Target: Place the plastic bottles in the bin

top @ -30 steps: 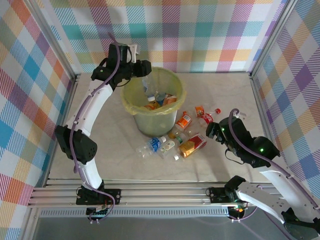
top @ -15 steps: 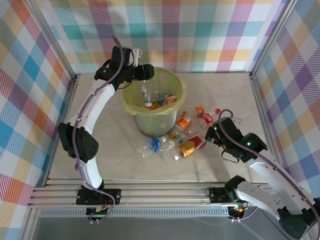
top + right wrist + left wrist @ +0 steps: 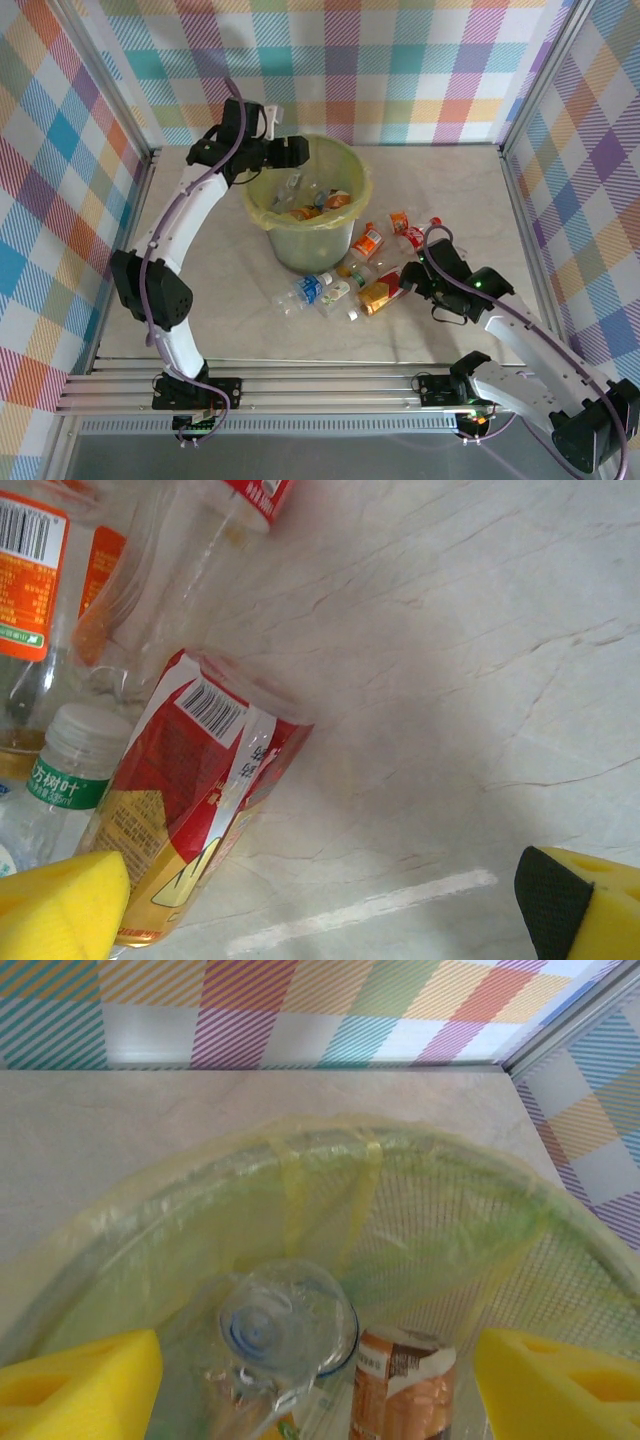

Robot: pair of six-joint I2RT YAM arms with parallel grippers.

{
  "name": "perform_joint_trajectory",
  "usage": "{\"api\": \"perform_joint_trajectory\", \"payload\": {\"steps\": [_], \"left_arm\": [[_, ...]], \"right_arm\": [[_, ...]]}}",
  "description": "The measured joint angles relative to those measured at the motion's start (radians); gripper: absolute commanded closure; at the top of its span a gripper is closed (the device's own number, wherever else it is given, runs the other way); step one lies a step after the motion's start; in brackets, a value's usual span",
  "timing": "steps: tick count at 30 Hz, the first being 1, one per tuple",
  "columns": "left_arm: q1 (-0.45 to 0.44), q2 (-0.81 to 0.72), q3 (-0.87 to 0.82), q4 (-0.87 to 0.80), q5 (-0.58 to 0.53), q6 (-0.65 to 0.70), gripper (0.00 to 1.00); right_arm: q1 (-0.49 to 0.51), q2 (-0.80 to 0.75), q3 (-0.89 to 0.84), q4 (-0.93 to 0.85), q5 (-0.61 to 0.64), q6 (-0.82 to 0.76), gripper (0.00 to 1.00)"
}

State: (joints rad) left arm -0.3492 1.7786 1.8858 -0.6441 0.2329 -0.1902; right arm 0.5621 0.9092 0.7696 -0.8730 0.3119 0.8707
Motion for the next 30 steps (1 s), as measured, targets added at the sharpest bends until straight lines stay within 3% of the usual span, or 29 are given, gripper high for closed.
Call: {"api": "perform_joint_trajectory", "payload": {"steps": [9, 20, 30], "left_arm": [[-0.008, -0.274, -0.216, 0.104, -0.023, -0.033, 0.0], [-0.01, -0.637, -0.563, 0.258, -0.141, -0.113, 0.0], [-0.01, -0.817, -0.712, 0.301, -0.258, -0.169, 0.0]], "right_arm": [[0.0, 0.017, -0.13, 0.131, -0.126, 0.081, 0.0], [0.031, 0.073, -0.169, 0.272, -0.186, 0.169, 0.0], [0.092, 0.148, -0.169, 0.345, -0.147, 0.223, 0.0]]}}
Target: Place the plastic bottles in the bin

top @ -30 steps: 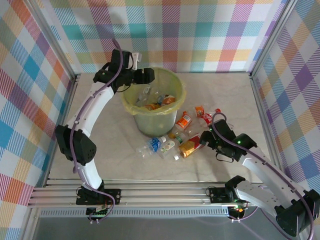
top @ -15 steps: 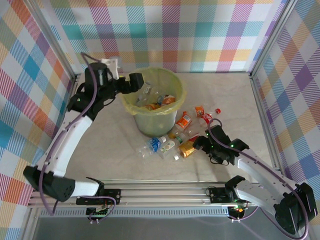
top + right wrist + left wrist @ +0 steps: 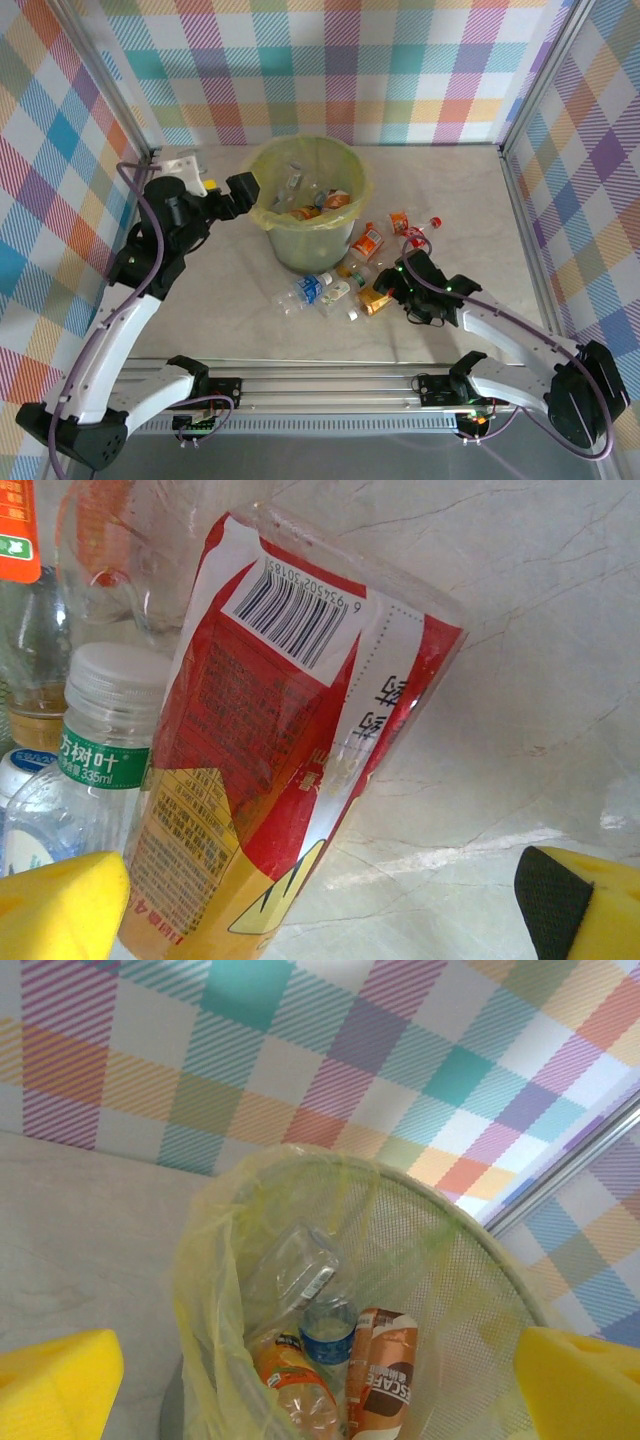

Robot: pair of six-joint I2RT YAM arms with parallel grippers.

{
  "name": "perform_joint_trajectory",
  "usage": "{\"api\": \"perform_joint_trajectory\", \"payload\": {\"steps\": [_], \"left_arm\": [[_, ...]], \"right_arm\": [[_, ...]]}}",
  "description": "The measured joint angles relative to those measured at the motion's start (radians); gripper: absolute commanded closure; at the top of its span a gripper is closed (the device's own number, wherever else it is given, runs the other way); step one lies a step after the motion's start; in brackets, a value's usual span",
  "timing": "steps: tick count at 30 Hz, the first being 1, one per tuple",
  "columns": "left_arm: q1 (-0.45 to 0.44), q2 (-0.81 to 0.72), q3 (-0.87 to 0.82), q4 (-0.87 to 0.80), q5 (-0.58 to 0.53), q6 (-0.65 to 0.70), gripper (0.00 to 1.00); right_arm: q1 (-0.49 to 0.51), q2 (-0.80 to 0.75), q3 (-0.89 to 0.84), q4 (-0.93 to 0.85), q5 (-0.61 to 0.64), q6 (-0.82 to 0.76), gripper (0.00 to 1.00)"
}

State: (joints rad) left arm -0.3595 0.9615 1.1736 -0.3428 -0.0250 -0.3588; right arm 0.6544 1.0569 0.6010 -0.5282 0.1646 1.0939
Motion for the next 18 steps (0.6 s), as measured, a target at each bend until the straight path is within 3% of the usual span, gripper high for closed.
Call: {"api": "perform_joint_trajectory", "payload": {"steps": [18], "left_arm": [[0.0, -0.023, -0.008, 0.007, -0.037, -0.017, 0.0]], "right_arm": [[0.015, 0.102, 0.003, 0.076, 0.042, 0.015, 0.0]]}}
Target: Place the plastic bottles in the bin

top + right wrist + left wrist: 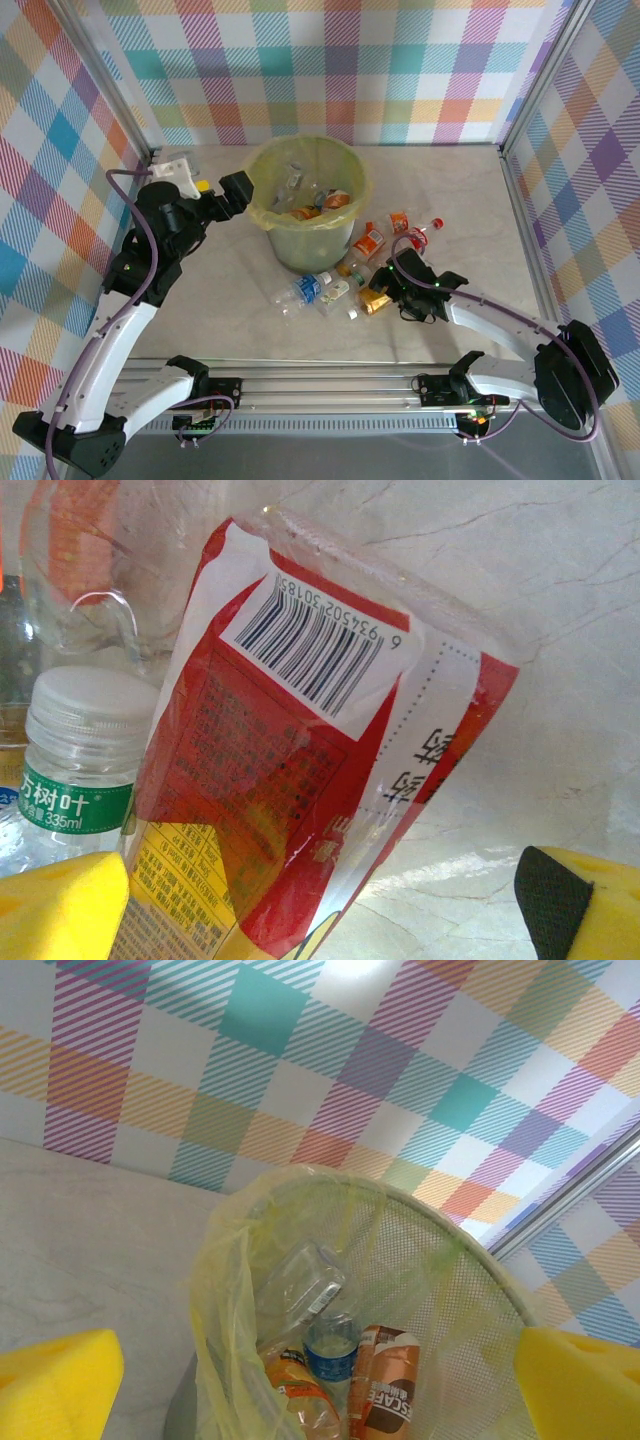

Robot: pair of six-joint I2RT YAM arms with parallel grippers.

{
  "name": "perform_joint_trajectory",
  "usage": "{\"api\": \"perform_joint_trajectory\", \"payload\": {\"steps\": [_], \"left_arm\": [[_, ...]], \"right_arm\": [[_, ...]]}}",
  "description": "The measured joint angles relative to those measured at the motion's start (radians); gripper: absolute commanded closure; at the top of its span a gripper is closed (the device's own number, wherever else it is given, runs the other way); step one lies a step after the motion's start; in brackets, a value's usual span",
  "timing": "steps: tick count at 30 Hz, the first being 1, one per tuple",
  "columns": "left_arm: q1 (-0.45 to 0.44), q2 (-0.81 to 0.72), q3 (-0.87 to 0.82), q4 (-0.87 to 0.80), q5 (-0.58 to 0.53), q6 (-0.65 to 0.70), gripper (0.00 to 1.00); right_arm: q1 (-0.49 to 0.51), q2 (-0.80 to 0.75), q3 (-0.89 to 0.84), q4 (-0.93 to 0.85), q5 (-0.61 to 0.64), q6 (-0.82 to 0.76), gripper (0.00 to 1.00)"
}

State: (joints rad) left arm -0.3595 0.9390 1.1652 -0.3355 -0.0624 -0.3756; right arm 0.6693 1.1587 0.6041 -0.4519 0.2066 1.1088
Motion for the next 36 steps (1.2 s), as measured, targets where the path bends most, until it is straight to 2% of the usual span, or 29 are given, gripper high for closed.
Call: {"api": "perform_joint_trajectory", "payload": {"steps": [20, 36], "left_arm": [[0.0, 0.013, 0.0, 0.0, 0.001, 0.0, 0.0], [0.0, 0.013, 0.0, -0.001, 0.001, 0.001, 0.0]], "right_arm": [[0.0, -0.034, 0.002, 0.032, -0.006, 0.003, 0.0], [0.0, 0.063, -0.002, 0.066, -0.02, 0.003, 0.01]]}}
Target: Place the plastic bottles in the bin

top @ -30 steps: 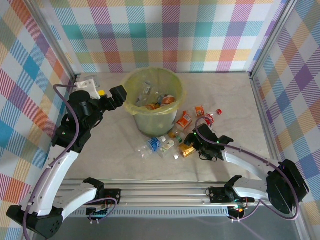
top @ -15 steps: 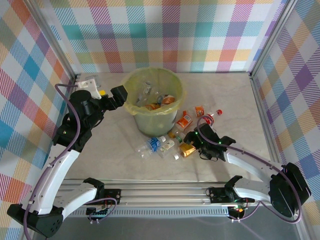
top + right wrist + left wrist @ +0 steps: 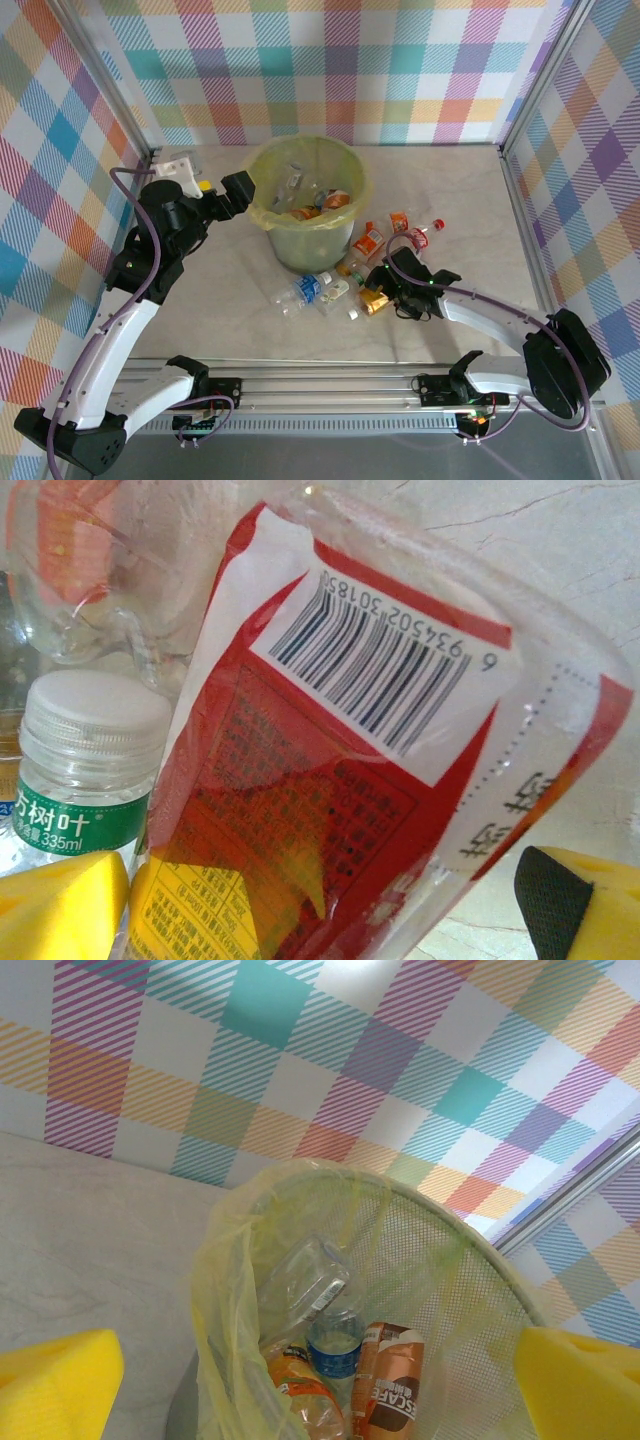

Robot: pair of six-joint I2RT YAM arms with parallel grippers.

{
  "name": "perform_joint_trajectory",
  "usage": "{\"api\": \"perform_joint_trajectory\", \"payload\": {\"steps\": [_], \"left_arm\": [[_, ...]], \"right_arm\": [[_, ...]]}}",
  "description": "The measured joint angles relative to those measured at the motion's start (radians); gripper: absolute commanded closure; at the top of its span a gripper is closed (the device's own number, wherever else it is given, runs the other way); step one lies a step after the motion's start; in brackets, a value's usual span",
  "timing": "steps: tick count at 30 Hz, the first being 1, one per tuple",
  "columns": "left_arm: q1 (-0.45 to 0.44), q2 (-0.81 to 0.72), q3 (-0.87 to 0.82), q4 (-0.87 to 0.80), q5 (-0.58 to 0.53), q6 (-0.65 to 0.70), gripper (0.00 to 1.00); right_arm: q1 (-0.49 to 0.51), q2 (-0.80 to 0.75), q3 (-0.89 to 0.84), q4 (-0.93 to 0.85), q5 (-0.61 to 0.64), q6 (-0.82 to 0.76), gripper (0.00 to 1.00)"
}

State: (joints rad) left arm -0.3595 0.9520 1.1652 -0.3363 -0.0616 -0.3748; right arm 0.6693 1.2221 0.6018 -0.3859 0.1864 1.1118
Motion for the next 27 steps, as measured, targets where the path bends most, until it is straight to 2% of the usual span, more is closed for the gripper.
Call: {"api": "perform_joint_trajectory", "payload": {"steps": [10, 17, 23, 27], "left_arm": [[0.0, 0.0, 0.0, 0.0, 0.0, 0.0, 0.0], [0.0, 0.0, 0.0, 0.0, 0.0, -0.003, 0.0], [0.0, 0.0, 0.0, 0.0, 0.0, -0.003, 0.0], [0.0, 0.001, 0.0, 0.0, 0.0, -0.003, 0.0]], "right_arm": [[-0.003, -0.066, -0.027, -0.046, 0.014, -0.002, 0.16], [-0.016, -0.08, -0.045, -0.052, 0.008, -0.005, 0.15], [-0.016, 0.003, -0.047, -0.061, -0.017, -0.028, 0.09], [-0.016, 0.021, -0.046, -0.064, -0.019, -0.039, 0.15]]}}
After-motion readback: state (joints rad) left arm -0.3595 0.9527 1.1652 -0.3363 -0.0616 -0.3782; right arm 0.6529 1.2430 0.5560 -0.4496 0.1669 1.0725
